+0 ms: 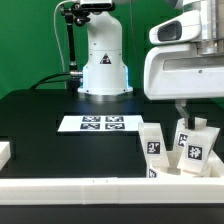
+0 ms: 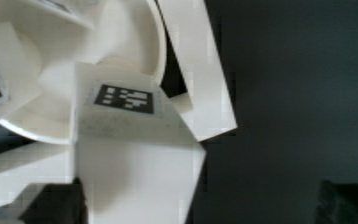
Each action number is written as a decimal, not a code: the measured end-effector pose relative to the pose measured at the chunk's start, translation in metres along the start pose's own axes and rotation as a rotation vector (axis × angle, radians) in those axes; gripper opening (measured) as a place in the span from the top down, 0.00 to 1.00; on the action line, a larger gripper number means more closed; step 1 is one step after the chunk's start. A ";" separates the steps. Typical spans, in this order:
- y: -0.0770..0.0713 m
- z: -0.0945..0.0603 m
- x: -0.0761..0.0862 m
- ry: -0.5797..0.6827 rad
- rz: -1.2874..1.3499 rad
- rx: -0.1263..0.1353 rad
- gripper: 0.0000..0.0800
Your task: Assemble stool
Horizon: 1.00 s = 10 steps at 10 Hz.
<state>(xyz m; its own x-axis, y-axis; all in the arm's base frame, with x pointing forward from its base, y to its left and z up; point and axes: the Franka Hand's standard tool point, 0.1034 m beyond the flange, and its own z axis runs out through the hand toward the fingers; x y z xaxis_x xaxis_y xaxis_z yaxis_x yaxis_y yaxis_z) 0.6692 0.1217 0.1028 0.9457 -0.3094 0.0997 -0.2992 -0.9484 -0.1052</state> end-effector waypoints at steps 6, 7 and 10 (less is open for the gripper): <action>0.003 -0.003 0.004 0.019 -0.602 -0.030 0.19; 0.004 -0.003 0.004 0.016 -0.706 -0.035 0.19; 0.018 0.003 0.001 -0.003 -0.906 -0.048 0.19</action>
Offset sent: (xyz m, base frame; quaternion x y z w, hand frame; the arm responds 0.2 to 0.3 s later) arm -0.0073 0.0096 0.0022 0.0214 0.0000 -0.2381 0.9710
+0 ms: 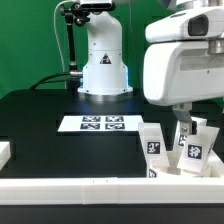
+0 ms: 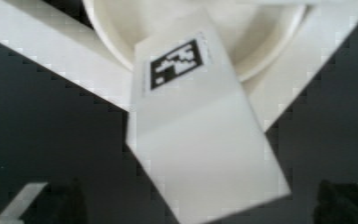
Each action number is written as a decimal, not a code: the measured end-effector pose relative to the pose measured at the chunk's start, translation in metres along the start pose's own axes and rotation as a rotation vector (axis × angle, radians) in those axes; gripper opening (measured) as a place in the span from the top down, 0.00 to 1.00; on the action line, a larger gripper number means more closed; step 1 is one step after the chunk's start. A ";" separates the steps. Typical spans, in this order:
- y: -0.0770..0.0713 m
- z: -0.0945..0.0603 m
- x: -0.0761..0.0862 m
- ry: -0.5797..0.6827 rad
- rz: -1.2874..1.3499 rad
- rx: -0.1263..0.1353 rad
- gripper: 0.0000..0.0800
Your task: Assemble stool
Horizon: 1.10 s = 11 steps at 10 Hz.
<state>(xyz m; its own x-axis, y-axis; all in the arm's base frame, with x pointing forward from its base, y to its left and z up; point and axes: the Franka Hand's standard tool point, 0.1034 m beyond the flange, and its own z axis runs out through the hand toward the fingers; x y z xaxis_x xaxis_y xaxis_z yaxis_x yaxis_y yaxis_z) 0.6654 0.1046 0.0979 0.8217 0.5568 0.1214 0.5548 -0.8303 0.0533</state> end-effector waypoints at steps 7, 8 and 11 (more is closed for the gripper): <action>0.002 0.012 -0.013 -0.033 -0.069 -0.008 0.19; 0.001 0.015 -0.016 -0.039 -0.060 -0.006 0.19; 0.001 0.019 -0.018 -0.045 -0.054 -0.004 0.49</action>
Offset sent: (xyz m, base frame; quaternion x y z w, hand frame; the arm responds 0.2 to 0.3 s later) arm -0.0070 0.0011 -0.0051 -0.0015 -0.0011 -0.0203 0.9998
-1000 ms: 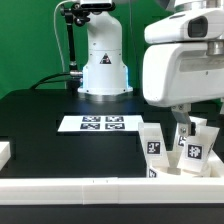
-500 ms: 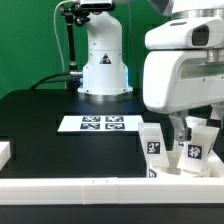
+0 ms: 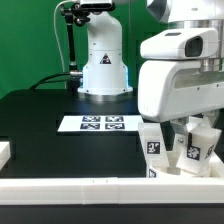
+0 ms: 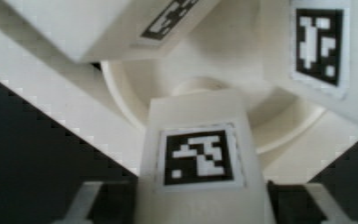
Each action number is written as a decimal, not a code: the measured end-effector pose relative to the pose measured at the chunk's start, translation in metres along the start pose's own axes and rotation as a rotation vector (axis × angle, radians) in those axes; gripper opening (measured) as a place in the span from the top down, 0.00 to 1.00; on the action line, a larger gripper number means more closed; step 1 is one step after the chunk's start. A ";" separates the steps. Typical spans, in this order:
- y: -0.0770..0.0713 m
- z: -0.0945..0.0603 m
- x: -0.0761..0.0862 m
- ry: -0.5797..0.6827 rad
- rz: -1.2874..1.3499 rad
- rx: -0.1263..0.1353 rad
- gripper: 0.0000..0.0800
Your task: Assemble stool
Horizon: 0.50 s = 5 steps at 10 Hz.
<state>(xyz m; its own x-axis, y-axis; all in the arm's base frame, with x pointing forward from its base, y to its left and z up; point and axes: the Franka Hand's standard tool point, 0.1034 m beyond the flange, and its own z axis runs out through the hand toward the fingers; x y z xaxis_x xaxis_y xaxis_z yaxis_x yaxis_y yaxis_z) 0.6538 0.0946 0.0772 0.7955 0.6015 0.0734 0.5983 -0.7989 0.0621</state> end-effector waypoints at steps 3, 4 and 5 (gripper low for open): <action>0.002 0.000 -0.001 0.001 0.046 0.000 0.57; 0.003 0.000 -0.001 0.001 0.121 0.000 0.57; 0.003 0.000 -0.001 0.001 0.186 0.000 0.57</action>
Offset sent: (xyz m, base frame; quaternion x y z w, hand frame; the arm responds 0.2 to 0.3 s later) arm 0.0000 0.0000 0.0000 0.0000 0.0000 0.1296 0.9916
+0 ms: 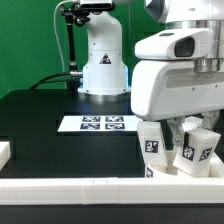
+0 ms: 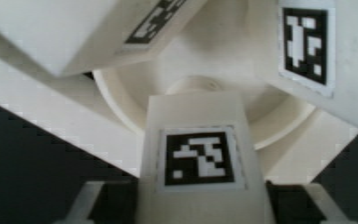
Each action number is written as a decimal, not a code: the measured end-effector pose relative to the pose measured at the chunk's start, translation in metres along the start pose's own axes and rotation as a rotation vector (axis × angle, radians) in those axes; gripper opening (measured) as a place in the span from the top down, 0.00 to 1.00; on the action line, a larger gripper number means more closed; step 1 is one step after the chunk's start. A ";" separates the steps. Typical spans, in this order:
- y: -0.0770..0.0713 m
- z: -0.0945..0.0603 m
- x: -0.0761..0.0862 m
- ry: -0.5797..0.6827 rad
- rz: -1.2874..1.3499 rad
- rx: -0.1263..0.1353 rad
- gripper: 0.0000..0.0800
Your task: Assemble stool
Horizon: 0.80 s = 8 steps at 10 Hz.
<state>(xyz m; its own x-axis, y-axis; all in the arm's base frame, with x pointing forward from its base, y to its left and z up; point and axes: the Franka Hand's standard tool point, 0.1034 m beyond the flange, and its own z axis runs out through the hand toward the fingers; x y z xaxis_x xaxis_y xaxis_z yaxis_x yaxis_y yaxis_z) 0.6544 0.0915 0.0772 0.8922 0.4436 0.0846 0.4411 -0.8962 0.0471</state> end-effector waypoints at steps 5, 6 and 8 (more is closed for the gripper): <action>0.015 0.001 -0.005 0.014 0.448 -0.005 0.57; 0.015 0.001 -0.005 0.017 0.589 -0.002 0.57; 0.014 0.002 -0.004 0.038 0.753 0.003 0.57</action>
Offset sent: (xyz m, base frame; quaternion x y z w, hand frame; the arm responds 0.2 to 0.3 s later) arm -0.0074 -0.0074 -0.0060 0.0045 0.0219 0.2548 0.9667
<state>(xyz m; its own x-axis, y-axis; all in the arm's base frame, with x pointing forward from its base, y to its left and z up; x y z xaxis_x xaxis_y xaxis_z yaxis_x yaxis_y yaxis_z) 0.6569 0.0766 0.0759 0.9487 -0.2892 0.1277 -0.2865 -0.9573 -0.0396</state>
